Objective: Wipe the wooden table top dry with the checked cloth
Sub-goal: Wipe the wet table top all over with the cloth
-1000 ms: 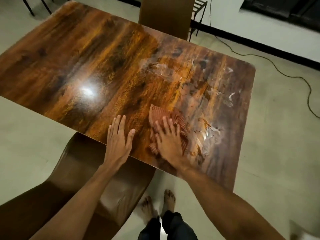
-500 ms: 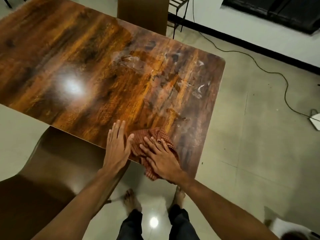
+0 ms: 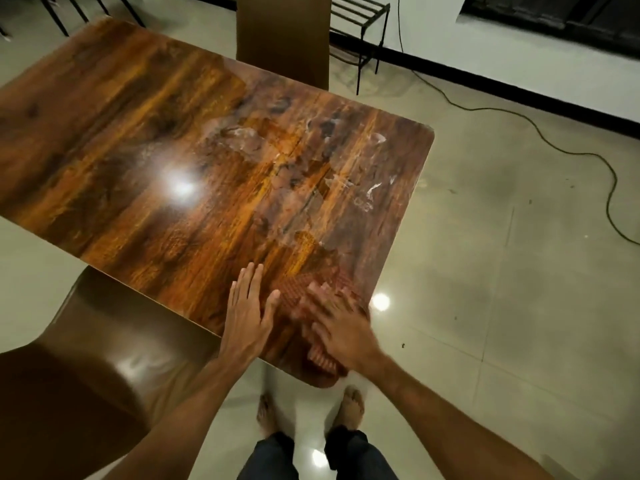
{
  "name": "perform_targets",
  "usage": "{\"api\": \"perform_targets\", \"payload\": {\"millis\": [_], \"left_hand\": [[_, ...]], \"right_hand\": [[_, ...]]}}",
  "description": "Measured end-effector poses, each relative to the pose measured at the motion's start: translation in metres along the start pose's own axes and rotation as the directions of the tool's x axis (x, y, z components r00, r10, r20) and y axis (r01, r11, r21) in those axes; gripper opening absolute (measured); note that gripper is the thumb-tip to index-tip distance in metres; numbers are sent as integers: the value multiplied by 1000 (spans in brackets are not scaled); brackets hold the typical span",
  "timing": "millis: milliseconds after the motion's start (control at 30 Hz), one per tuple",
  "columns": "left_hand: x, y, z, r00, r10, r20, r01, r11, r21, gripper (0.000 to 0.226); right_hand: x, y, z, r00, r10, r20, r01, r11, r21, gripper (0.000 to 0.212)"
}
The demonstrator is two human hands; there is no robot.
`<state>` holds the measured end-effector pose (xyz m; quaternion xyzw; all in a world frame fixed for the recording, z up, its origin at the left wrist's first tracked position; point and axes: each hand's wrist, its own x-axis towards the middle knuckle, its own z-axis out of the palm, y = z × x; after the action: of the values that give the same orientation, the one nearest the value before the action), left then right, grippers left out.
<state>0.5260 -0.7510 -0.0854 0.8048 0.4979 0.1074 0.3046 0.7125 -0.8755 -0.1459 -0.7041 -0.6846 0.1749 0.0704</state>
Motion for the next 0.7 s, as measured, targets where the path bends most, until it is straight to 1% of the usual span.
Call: {"api": "perform_targets", "payload": {"millis": [100,133,167,200,267,300,333,367,400,433,467,500,533,567,600,633,667,700], "left_hand": [[13,1,-4,1000,-19,-23,19,1000,-7,74],[18,2,-6,999,-23,-29,23,1000,-2,73],[25,1,-9,999,-28,-33,28,1000,2,73],[34,-1,-12,999,-31,-36,31,999,6,71],[53,-5,-17,999,-21,-41,22,999,36,68],[66,-9,-20,999,-19,-45,21,999,47,68],[78,-13,-23,999,-17,-50,19,999,44,68],[93,-19,-26,998,-13,-57,15,999,32,68],[105,-24,-29,998,-6,-63,7,1000,25,68],[117,-30,-31,998,7,-70,-6,1000,26,69],[134,-38,-35,997,12,-73,-10,1000,25,68],[148,-44,-38,997,12,-72,-11,1000,25,68],[167,-50,-41,998,13,-68,-11,1000,22,67],[179,-53,-43,998,15,-65,-13,1000,27,67],[192,-56,-46,998,24,-66,-22,999,36,67],[208,-62,-50,997,22,-72,-20,999,33,67],[220,-68,-54,997,22,-76,-19,999,35,67],[236,-77,-59,997,17,-78,-15,1000,27,67]], "right_hand": [[65,30,-36,972,234,-20,-234,972,8,58],[84,28,-42,962,273,-3,-273,961,30,58],[101,20,-44,963,268,17,-269,962,52,59],[116,8,-43,975,218,38,-220,974,58,59],[125,-6,-33,997,25,70,-26,1000,13,59],[131,-1,-32,995,-62,82,63,998,-8,60],[135,11,-36,994,-79,79,80,997,-12,63],[146,27,-41,997,-25,67,26,1000,-16,67],[153,43,-46,994,93,49,-93,996,-7,70],[162,57,-53,974,226,14,-226,974,12,70],[176,62,-58,939,344,-7,-344,939,18,68],[189,55,-58,915,401,-45,-402,916,3,66],[210,40,-55,917,392,-78,-394,919,-22,63],[223,20,-50,943,323,-79,-327,944,-44,62],[236,0,-43,978,200,-57,-204,977,-61,61],[252,-12,-37,998,67,-20,-68,994,-85,59],[265,-12,-35,1000,-22,2,22,995,-100,58],[288,-2,-38,999,-37,-6,36,994,-101,58]]}}
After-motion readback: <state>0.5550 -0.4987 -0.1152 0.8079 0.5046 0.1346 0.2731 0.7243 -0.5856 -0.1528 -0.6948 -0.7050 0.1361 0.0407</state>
